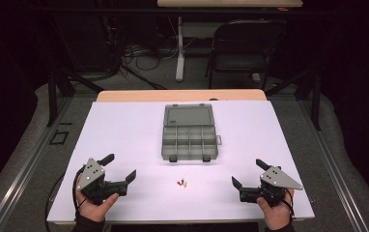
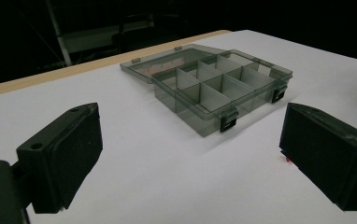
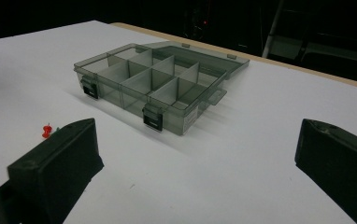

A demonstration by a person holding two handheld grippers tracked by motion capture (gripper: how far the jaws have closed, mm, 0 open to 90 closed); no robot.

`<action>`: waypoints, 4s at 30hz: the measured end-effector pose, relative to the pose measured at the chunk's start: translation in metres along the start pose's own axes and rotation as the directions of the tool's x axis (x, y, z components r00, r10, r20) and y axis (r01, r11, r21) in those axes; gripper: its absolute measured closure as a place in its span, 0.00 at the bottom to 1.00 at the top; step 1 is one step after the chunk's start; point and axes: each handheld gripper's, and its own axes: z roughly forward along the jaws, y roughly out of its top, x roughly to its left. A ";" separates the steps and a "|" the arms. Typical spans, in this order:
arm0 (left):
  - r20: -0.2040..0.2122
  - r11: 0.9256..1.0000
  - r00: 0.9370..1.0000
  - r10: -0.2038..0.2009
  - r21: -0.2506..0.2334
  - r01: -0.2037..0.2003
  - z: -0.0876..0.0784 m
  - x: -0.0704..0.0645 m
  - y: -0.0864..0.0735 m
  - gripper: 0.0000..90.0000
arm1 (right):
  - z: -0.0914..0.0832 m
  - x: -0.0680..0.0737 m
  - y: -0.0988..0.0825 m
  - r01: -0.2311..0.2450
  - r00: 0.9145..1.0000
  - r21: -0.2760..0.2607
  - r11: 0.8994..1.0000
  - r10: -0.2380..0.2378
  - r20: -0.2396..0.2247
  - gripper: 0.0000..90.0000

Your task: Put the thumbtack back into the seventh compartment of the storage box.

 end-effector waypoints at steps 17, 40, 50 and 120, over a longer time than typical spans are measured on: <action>0.055 0.997 0.999 0.003 0.071 -0.007 0.021 -0.023 0.010 0.09 | 0.004 0.001 0.000 0.001 1.000 0.017 1.000 -0.001 -0.016 0.00; 0.110 0.971 0.994 0.006 0.237 -0.032 0.081 -0.050 0.030 0.17 | 0.007 -0.001 0.000 -0.007 0.999 0.024 1.000 0.008 -0.031 0.00; 0.134 0.957 0.991 -0.009 0.287 -0.030 0.101 -0.054 0.031 0.17 | 0.007 -0.001 -0.001 -0.005 0.999 0.029 1.000 0.006 -0.037 0.01; 0.261 0.894 0.965 -0.036 0.440 -0.085 0.131 -0.084 -0.017 0.69 | 0.009 -0.004 -0.003 -0.009 0.999 0.047 0.999 0.011 -0.050 0.09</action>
